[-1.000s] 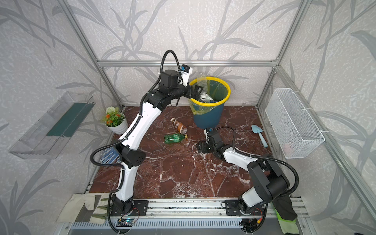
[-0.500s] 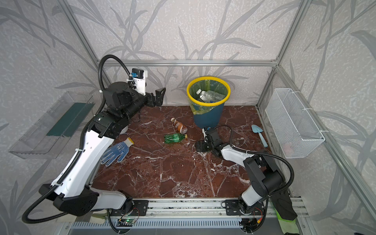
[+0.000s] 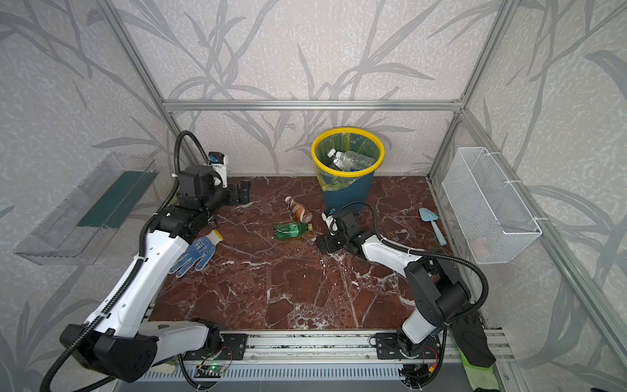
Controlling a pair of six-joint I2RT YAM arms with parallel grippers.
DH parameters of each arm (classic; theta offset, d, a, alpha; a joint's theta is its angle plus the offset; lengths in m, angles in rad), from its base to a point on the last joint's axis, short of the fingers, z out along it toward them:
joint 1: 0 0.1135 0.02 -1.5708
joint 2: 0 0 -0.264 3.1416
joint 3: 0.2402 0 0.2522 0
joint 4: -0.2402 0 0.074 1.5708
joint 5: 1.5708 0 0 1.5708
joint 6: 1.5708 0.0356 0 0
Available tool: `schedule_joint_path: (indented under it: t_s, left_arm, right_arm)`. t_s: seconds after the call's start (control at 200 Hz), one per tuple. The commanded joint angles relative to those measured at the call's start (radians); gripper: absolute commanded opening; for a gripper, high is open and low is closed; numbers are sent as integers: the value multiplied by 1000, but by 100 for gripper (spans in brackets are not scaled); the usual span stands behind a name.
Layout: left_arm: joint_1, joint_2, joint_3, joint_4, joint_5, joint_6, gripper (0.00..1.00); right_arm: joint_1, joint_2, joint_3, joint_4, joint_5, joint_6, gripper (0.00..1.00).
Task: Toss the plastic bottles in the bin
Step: 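Return the left arm toward the plant while the right gripper reaches for the green bottle, then close the right gripper around the crushed green yellow-capped bottle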
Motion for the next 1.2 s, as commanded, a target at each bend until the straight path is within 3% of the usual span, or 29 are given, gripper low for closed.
schedule_joint_path:
  t_s: [0.0,0.26,0.425,0.895,1.195]
  left_arm:
    - [40,-39,-83,35,38,-53,98]
    - [103,-46,-204,114,145,-148,95]
    - [114,-47,-193,97,156,-161,95]
    - [145,-61,-203,108,194,-187,93]
    - [152,-65,-202,110,204,-190,92]
  right_arm:
    - [38,38,121,-183,-66,-252,90]
    - [127,203,383,-317,-38,-494,90]
    - [200,340,530,-368,77,-633,87]
    - [214,554,692,-299,185,-809,86]
    - [198,650,772,-253,189,-832,81]
